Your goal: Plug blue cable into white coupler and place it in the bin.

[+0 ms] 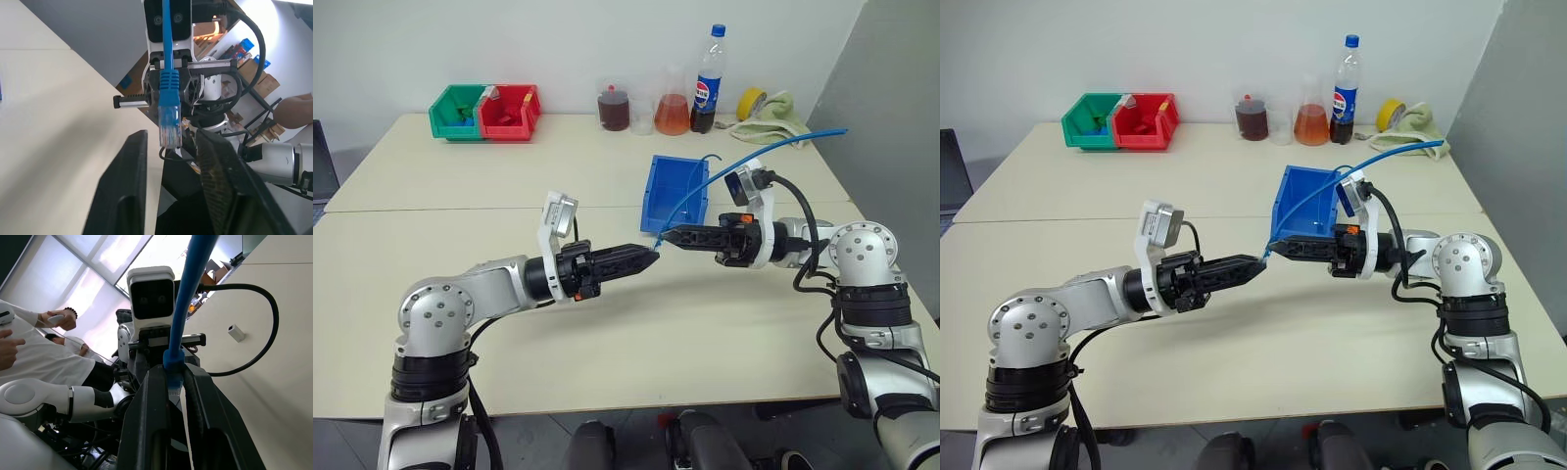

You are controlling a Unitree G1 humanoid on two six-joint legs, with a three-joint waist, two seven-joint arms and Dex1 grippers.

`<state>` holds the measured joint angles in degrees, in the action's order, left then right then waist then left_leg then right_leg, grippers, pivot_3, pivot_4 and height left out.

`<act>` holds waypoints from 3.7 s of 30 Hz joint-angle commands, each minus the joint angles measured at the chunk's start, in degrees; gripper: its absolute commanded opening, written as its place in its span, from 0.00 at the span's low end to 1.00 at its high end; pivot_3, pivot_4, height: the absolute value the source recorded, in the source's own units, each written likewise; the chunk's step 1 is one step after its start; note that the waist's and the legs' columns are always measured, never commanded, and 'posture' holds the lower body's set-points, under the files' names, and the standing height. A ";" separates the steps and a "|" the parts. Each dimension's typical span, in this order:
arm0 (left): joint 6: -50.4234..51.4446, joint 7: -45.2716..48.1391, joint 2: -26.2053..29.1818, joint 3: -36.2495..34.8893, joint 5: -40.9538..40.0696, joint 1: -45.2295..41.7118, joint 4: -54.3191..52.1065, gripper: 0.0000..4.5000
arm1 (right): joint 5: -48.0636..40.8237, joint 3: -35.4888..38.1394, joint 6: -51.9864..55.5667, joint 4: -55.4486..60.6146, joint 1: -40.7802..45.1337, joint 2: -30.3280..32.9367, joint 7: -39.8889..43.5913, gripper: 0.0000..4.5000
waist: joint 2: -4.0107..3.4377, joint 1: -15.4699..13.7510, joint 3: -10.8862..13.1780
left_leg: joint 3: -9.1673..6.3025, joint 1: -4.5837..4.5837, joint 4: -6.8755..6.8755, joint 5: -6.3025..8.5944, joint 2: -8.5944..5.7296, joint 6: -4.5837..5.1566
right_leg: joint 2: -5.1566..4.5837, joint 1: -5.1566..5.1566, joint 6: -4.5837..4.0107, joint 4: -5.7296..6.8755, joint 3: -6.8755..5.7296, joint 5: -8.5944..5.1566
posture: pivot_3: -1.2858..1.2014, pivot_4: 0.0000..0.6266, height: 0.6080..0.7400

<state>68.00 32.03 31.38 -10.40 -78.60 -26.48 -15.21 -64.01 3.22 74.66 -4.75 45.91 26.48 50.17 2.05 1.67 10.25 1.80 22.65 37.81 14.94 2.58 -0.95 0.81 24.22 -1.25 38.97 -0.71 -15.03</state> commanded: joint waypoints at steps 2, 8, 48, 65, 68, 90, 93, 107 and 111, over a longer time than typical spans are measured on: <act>-0.52 -0.35 2.92 -3.18 -3.48 1.69 -3.76 0.62 | 0.35 1.05 -0.47 0.70 1.19 0.22 0.88 0.04 | 0.00 0.08 0.00 | 0.01 0.01 0.00 0.00 0.00 0.00 | 0.00 0.02 0.00 0.00 0.01 0.00 | 0.52 0.24 1.00; -1.45 -0.70 11.76 -10.99 -4.12 9.42 -9.00 0.87 | 1.81 0.67 -1.55 0.28 1.27 0.15 1.93 0.04 | -0.03 0.23 0.03 | 0.01 0.03 -0.05 0.00 0.04 0.00 | 0.00 0.10 0.00 0.00 0.01 0.00 | 0.52 0.24 1.00; -52.95 16.52 15.45 -13.18 58.24 24.60 29.16 1.00 | 5.22 0.59 -1.12 0.73 1.04 -1.76 4.00 0.04 | 0.07 0.20 -0.02 | 0.27 0.32 -0.82 -0.01 0.08 -0.01 | -0.11 0.90 -0.52 0.02 0.02 0.19 | 0.52 0.24 1.00; -52.97 19.02 17.15 -9.32 61.06 21.87 32.51 0.87 | 4.64 2.17 -0.05 1.48 0.70 -2.56 1.79 0.04 | 0.08 0.20 -0.02 | 0.28 0.30 -0.79 -0.01 0.07 -0.01 | -0.12 0.89 -0.57 0.05 0.03 0.23 | 0.52 0.24 1.00; -52.67 19.42 17.65 -9.72 61.00 22.64 32.41 0.73 | 4.51 2.34 0.07 1.51 0.66 -2.59 1.50 0.04 | 0.08 0.19 -0.02 | 0.27 0.30 -0.79 -0.01 0.07 -0.01 | -0.12 0.89 -0.58 0.06 0.02 0.23 | 0.52 0.24 1.00; -53.94 19.97 17.92 -8.99 61.54 21.52 33.73 0.18 | 5.09 2.29 -0.36 0.59 0.92 -2.75 1.32 0.04 | 0.08 0.16 -0.03 | 0.28 0.26 -0.75 -0.02 0.07 -0.01 | -0.11 0.87 -0.62 0.13 0.03 0.25 | 0.52 0.24 1.00; -51.85 21.25 17.72 -9.80 59.11 21.04 31.59 0.18 | 5.11 2.32 -0.48 0.66 0.82 -2.85 1.23 0.04 | 0.08 0.12 -0.03 | 0.27 0.26 -0.74 -0.02 0.07 -0.01 | -0.11 0.86 -0.62 0.13 0.03 0.26 | 0.52 0.24 1.00; -23.34 34.28 20.43 0.57 40.23 12.18 7.25 0.18 | 6.67 1.66 -3.09 -0.39 1.87 -3.18 1.81 0.04 | 0.09 0.07 -0.03 | 0.24 0.28 -0.67 -0.02 0.02 -0.02 | -0.09 0.82 -0.55 0.12 0.04 0.25 | 0.52 0.24 1.00; -27.61 38.31 20.10 8.32 44.56 7.16 7.08 0.18 | 7.10 2.02 -4.19 0.42 1.49 -3.33 0.79 0.04 | 0.09 0.13 -0.03 | 0.22 0.28 -0.68 -0.03 0.04 -0.03 | -0.03 0.82 -0.57 0.12 0.06 0.26 | 0.52 0.24 1.00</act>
<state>42.99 68.17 50.85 -4.28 -35.82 -17.12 -6.82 -56.89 3.91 71.72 -6.14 46.26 23.32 51.10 2.14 1.80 10.22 2.01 22.91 37.12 14.91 2.64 -0.98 0.83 25.03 -1.81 39.10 -0.65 -14.78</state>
